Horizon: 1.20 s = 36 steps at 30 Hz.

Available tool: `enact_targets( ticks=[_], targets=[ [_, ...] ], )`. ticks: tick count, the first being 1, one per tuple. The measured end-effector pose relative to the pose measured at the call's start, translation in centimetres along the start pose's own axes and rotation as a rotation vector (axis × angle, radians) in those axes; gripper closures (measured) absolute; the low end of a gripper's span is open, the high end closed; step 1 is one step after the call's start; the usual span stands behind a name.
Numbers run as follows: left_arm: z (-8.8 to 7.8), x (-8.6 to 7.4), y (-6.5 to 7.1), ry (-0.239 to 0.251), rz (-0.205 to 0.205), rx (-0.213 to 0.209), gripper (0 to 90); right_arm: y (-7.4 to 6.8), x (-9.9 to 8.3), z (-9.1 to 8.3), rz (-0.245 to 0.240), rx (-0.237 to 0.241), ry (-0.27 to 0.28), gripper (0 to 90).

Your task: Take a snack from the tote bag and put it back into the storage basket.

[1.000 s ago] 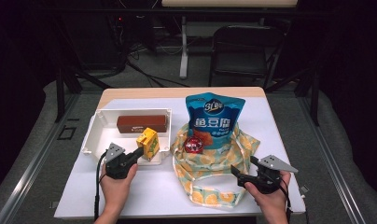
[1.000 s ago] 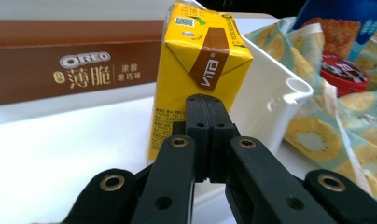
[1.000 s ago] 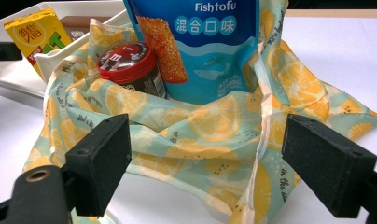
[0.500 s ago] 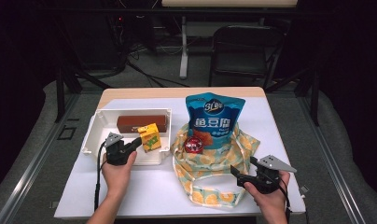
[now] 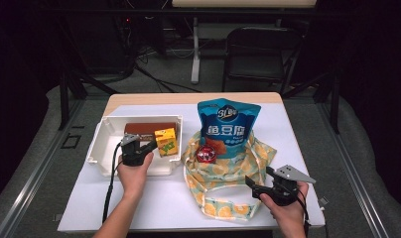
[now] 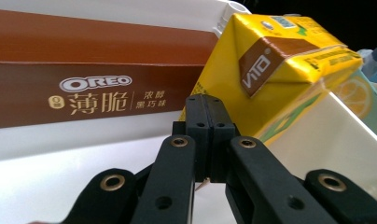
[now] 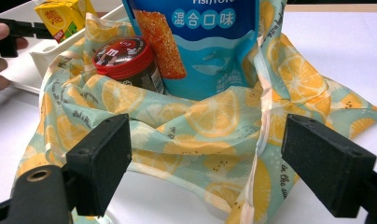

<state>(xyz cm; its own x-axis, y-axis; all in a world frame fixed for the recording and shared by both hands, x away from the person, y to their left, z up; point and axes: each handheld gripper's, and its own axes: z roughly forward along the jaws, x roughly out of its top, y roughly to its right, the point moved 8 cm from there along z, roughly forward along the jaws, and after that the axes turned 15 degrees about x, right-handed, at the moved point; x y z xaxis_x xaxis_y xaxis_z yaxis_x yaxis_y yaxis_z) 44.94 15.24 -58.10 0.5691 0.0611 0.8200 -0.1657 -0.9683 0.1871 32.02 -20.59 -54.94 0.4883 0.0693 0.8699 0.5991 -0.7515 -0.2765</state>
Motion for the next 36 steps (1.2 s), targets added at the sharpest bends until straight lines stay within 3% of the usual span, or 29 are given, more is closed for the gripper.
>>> enact_targets(
  ticks=[5, 9, 11, 13, 17, 19, 26, 31, 36],
  targets=[
    [-0.6, 0.2, -0.1, 0.012, 0.018, 0.001, 90.0, 0.1, 0.0, 0.0, 0.004, 0.000, 0.005, 15.9],
    [-2.2, -1.4, 0.1, 0.012, 0.085, -0.018, 90.0, 0.2, 0.0, -0.2, 0.009, -0.003, 0.010, 16.0],
    [-2.7, -2.1, 0.4, -0.002, 0.087, -0.039, 90.0, 0.3, 0.0, -0.1, 0.010, -0.004, 0.009, 16.0],
    [-2.8, -2.4, 0.7, -0.012, 0.102, -0.059, 90.0, 0.2, 0.0, -0.1, 0.005, -0.001, -0.001, 16.0],
    [-2.2, -2.2, 1.2, -0.009, 0.157, -0.039, 90.0, -0.3, 0.0, 0.2, -0.003, 0.004, -0.001, 15.9],
    [-1.7, -2.2, 1.3, -0.043, 0.167, -0.024, 90.0, -0.3, 0.0, 0.3, -0.002, 0.003, -0.003, 15.9],
    [-0.5, -1.9, 1.6, -0.083, 0.147, -0.043, 90.0, 0.0, -0.1, 0.2, 0.005, 0.003, 0.004, 16.0],
    [0.1, -1.3, 2.2, -0.085, 0.143, -0.045, 90.0, 0.1, -0.1, 0.0, 0.006, -0.001, 0.004, 16.1],
    [0.7, -1.0, 2.5, -0.070, 0.108, -0.052, 90.0, 0.1, -0.1, 0.0, 0.006, -0.001, 0.004, 16.0]
  ],
)
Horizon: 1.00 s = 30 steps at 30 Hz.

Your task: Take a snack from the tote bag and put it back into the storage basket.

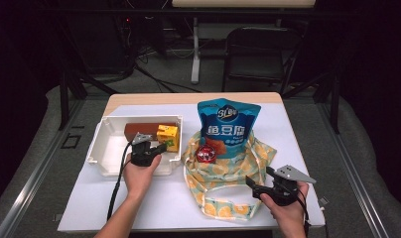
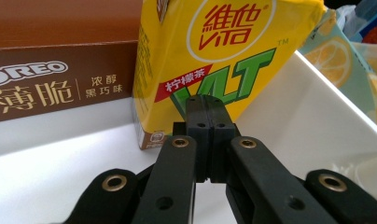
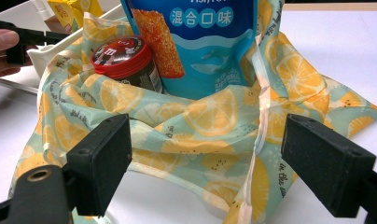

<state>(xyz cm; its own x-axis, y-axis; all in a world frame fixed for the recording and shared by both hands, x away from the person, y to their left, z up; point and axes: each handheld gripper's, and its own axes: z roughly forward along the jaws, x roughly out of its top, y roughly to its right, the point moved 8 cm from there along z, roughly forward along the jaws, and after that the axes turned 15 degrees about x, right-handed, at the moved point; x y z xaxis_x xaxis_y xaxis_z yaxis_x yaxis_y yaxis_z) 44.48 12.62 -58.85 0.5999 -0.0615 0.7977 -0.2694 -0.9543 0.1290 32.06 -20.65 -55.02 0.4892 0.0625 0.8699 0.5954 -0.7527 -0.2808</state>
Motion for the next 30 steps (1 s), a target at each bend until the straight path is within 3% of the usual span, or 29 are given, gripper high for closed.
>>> enact_targets(
  ticks=[6, 17, 20, 24, 25, 26, 30],
  targets=[
    [0.2, 0.4, 0.8, -0.024, 0.012, -0.015, 90.0, 0.0, 0.0, 0.1, 0.002, 0.000, 0.001, 16.1],
    [0.5, 0.4, 1.1, -0.010, 0.033, -0.012, 90.0, 0.0, 0.1, -0.1, -0.001, -0.001, 0.005, 16.3],
    [-0.3, 0.6, 1.2, 0.012, 0.038, -0.020, 90.0, 0.0, 0.1, -0.1, -0.002, 0.000, 0.008, 16.5],
    [-1.8, 1.0, 1.3, 0.077, 0.054, -0.039, 86.0, 0.0, 0.1, -0.1, -0.005, -0.003, 0.009, 17.3],
    [-2.2, 1.0, 1.2, 0.081, 0.061, -0.043, 84.1, -0.2, 0.3, 0.1, 0.006, 0.002, 0.034, 17.6],
    [-2.6, 1.0, 1.2, 0.094, 0.073, -0.040, 81.9, -0.1, 0.2, -0.1, -0.007, -0.001, 0.010, 17.9],
    [-3.8, 0.8, 1.3, 0.140, 0.108, -0.045, 69.7, -0.4, 0.2, 0.0, -0.015, 0.003, 0.011, 19.7]
  ],
)
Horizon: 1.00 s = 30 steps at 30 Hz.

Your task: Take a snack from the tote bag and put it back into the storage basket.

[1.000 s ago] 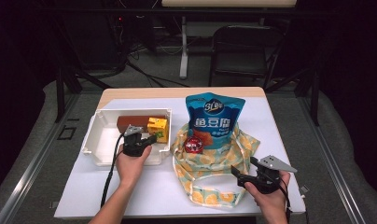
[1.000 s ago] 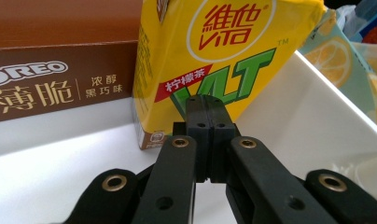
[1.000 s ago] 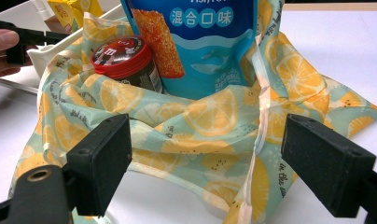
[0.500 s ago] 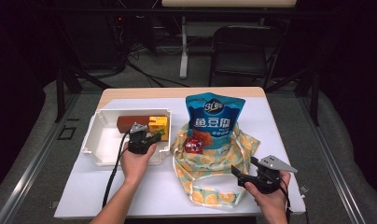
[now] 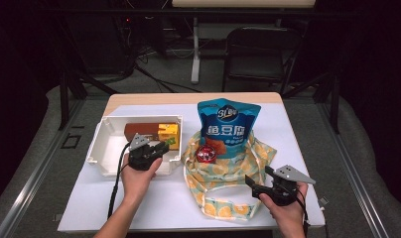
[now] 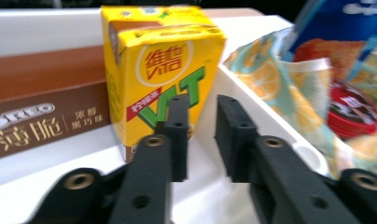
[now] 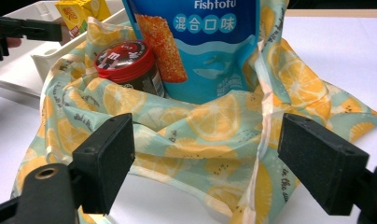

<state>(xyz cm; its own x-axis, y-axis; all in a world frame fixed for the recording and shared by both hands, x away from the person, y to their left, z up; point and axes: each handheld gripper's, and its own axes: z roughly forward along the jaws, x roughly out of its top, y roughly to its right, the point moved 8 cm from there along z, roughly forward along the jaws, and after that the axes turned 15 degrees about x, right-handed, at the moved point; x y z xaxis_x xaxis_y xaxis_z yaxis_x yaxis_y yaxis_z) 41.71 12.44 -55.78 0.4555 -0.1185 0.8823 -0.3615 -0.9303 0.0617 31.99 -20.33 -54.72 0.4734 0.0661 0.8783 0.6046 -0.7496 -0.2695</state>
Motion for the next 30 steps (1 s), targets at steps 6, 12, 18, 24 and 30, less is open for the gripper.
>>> enact_targets(
  ticks=[6, 12, 18, 24, 30],
  targets=[
    [-2.2, -0.1, 0.3, 0.036, -0.012, -0.045, 54.9, -0.2, 0.3, 0.0, -0.023, -0.013, 0.012, 21.9],
    [-3.9, -0.8, 0.8, 0.054, -0.015, -0.082, 48.0, -0.3, 0.5, 0.2, -0.030, -0.016, 0.022, 25.1],
    [-5.5, -1.2, 0.9, 0.080, 0.002, -0.093, 46.6, -0.3, 1.4, 0.3, -0.042, -0.016, 0.043, 28.4],
    [-6.8, -1.2, 1.2, 0.103, 0.000, -0.120, 42.6, -0.2, 2.5, 0.6, -0.061, -0.017, 0.073, 29.6],
    [-7.6, -1.3, 0.6, 0.107, -0.009, -0.123, 41.4, 0.1, 3.4, 1.3, -0.079, -0.001, 0.098, 28.5]
  ],
)
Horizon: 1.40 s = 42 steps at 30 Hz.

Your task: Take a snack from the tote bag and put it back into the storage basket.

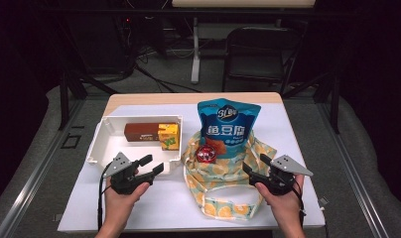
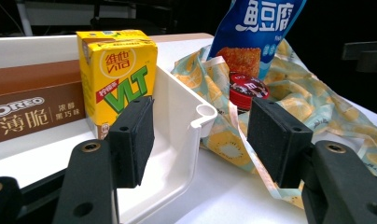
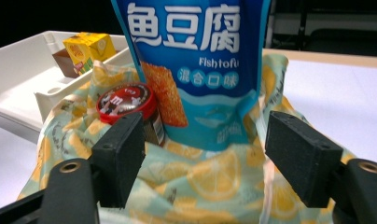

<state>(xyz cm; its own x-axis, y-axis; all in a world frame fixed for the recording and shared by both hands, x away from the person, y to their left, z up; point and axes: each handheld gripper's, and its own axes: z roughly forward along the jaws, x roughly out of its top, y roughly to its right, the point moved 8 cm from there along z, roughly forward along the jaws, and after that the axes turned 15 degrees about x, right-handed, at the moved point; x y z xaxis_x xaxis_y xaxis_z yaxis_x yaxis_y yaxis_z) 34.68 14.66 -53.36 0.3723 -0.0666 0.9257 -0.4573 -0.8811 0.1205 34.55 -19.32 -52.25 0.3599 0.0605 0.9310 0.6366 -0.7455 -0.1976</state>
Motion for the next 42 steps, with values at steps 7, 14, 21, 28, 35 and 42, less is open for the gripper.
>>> enact_targets(
  ticks=[7, 14, 21, 28, 35, 42],
  targets=[
    [-0.6, -0.2, -0.7, 0.002, 0.005, 0.012, 41.7, 1.3, 0.6, 1.4, -0.002, 0.012, 0.007, 34.0],
    [-0.5, -0.4, -0.8, -0.005, 0.003, 0.008, 41.8, 2.1, 1.3, 2.3, -0.017, -0.001, -0.042, 29.0],
    [-0.2, -0.6, -0.8, -0.002, -0.004, 0.022, 42.1, 3.0, 2.9, 3.1, -0.028, -0.016, -0.047, 24.0],
    [-0.2, -0.6, -0.8, -0.003, -0.004, 0.020, 42.4, 3.3, 5.0, 4.2, -0.032, -0.013, -0.033, 21.1],
    [-0.1, -0.8, -0.7, -0.012, -0.003, 0.017, 42.9, 3.7, 6.4, 6.0, -0.041, -0.024, -0.026, 21.2],
    [0.0, -0.9, -0.7, -0.017, -0.003, 0.010, 43.5, 4.2, 7.5, 7.6, -0.039, -0.020, -0.022, 23.9]
  ],
)
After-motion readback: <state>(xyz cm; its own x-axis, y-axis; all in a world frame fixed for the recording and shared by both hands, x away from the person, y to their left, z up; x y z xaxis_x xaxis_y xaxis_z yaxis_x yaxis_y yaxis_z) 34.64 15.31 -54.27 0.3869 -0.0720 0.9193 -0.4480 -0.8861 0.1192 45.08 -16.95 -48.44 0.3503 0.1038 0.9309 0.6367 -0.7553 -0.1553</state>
